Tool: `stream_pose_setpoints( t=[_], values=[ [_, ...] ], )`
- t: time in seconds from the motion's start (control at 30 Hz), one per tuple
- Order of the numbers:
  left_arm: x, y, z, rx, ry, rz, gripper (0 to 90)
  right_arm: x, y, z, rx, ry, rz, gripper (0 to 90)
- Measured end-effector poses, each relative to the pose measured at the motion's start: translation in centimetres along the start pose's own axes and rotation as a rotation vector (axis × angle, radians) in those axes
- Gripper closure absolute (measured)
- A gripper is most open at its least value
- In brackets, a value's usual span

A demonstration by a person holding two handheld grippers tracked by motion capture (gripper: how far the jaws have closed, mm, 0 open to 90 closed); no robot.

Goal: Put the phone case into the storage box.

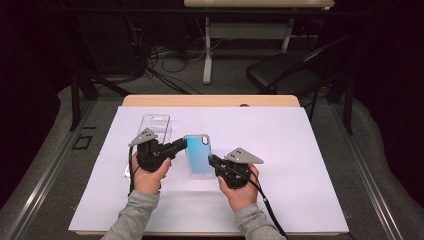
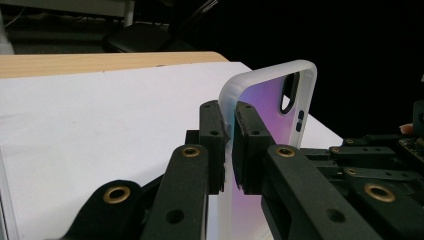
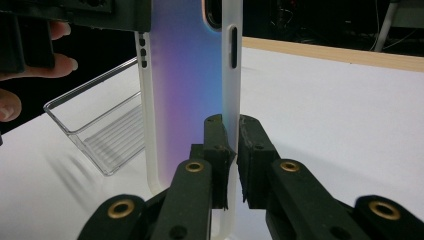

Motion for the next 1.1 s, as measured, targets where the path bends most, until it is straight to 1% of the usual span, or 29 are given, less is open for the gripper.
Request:
stream_pose_setpoints(
  t=[0.83, 1.1],
  values=[
    [-0.07, 0.02, 0.07, 0.003, -0.007, -0.005, 84.7, 0.0, 0.02, 0.03, 0.004, 0.0, 0.006, 83.4],
    [-0.09, 0.07, 0.06, -0.002, -0.004, -0.006, 84.7, 0.03, 0.04, 0.02, 0.003, -0.005, 0.005, 83.3]
  ],
)
Point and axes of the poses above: each handheld gripper's, and its own axes: x roughly forward along the jaws, z roughly out of its top, y roughly to its left, the point moved 3 cm from there along x, roughly forward along the jaws, and after that the axes turned 9 degrees about -y, right-handed, at the moved point
